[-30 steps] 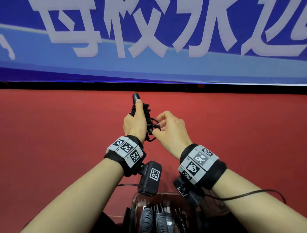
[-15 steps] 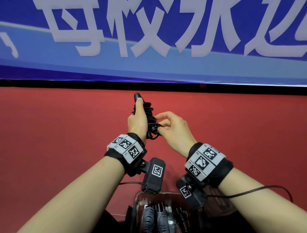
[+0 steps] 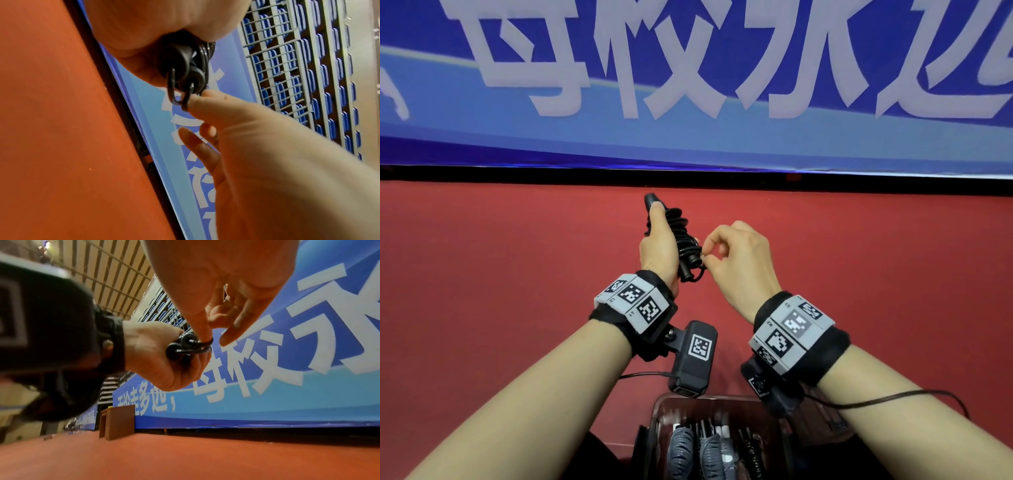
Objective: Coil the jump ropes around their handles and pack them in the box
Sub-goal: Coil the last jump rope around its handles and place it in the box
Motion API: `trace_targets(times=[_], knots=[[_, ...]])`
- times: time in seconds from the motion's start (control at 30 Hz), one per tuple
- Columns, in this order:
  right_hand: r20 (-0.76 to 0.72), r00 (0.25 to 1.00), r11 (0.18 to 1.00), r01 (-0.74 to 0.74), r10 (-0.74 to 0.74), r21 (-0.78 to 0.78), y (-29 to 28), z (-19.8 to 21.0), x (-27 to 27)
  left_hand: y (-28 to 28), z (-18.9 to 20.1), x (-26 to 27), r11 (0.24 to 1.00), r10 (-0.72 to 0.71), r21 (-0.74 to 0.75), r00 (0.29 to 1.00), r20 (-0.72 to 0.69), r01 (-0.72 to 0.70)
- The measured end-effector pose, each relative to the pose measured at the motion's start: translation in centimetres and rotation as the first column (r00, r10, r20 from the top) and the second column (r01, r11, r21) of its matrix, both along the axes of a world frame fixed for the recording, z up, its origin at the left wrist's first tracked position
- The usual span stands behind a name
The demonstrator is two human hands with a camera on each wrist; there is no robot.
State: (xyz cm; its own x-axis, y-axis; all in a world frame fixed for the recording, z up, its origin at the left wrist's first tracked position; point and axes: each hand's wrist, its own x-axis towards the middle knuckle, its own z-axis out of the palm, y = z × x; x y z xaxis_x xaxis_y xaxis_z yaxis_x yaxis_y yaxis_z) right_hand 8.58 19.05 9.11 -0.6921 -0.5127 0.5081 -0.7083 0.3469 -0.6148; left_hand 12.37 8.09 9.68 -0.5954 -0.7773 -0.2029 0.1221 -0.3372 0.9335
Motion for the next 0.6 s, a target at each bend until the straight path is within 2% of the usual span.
trace_targets(times=[0.13,0.27,0.33,0.43,0.5,0.6], knots=[[-0.093,0.996,0.999,0.013,-0.008,0.052,-0.3,0.0,-0.1,-0.1,-0.5,-0.2,0.990,0.046,0.137,0.999,-0.022,-0.043],[-0.076,0.997,0.983,0.015,-0.001,0.184,-0.1,0.0,0.2,-0.2,-0.2,-0.2,0.976,0.174,0.123,0.984,0.036,-0.177],[0.007,1.000,0.979,-0.006,0.005,0.205,-0.1,0.0,-0.1,-0.3,-0.2,-0.2,0.974,0.204,0.090,0.978,0.046,-0.208],[0.214,0.977,0.988,-0.043,0.011,0.149,0.0,0.0,-1.2,0.1,-0.3,-0.2,0.978,0.207,0.020,0.977,0.053,-0.208],[0.277,0.960,0.990,-0.068,0.031,0.127,0.2,-0.1,-1.4,0.3,-0.3,-0.1,0.977,0.211,-0.011,0.976,0.060,-0.211],[0.357,0.928,0.979,-0.162,0.109,0.121,0.3,0.0,-0.8,-0.1,-0.2,-0.1,0.971,0.233,0.032,0.971,0.057,-0.235]])
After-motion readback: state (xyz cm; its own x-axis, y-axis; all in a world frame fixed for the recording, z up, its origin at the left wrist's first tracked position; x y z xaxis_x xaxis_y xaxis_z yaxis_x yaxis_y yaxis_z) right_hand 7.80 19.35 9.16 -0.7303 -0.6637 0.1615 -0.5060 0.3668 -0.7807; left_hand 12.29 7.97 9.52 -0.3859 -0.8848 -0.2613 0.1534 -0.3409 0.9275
